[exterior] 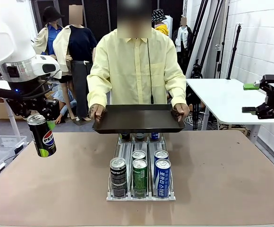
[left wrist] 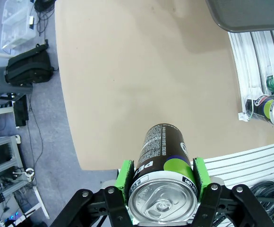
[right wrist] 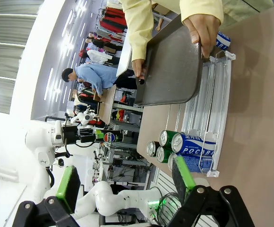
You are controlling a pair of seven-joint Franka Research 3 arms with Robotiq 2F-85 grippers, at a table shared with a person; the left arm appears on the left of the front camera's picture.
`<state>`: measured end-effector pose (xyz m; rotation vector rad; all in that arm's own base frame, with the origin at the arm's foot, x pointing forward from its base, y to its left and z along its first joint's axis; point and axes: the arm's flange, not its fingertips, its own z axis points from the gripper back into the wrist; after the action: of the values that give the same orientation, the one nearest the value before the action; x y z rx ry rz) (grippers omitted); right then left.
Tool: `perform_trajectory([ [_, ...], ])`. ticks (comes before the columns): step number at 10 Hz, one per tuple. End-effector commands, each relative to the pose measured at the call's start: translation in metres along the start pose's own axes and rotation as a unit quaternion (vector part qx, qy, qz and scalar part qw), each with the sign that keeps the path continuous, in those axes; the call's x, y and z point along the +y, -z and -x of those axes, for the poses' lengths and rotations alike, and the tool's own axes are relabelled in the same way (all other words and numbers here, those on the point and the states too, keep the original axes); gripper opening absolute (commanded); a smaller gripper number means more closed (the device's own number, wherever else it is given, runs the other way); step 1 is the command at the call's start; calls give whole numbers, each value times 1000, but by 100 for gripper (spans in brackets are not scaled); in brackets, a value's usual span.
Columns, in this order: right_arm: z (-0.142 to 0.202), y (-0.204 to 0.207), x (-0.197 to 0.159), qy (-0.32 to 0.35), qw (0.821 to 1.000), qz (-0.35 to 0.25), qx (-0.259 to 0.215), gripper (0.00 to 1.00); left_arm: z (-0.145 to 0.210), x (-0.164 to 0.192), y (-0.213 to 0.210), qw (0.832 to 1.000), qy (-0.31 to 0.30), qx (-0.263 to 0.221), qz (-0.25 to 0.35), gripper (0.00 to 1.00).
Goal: Retrieve and hand over the desired beverage to the person.
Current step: Place the picked can on the Handle tray extended by the person.
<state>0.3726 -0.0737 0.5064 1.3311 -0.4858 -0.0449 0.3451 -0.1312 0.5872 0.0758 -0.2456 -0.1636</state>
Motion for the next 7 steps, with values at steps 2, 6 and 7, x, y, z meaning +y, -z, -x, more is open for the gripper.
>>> perform_trajectory([
  [2, -1, 1, 2, -4, 1000, -8, -1, 100, -9, -4, -8, 1000, -7, -7, 13, 0],
  [6, -1, 1, 2, -4, 1000, -8, -1, 100, -77, -38, -41, 999, -20, -33, 22, 0],
  [7, -1, 1, 2, -4, 1000, -8, -1, 100, -100, -51, -46, 999, -11, -36, 22, 0],
])
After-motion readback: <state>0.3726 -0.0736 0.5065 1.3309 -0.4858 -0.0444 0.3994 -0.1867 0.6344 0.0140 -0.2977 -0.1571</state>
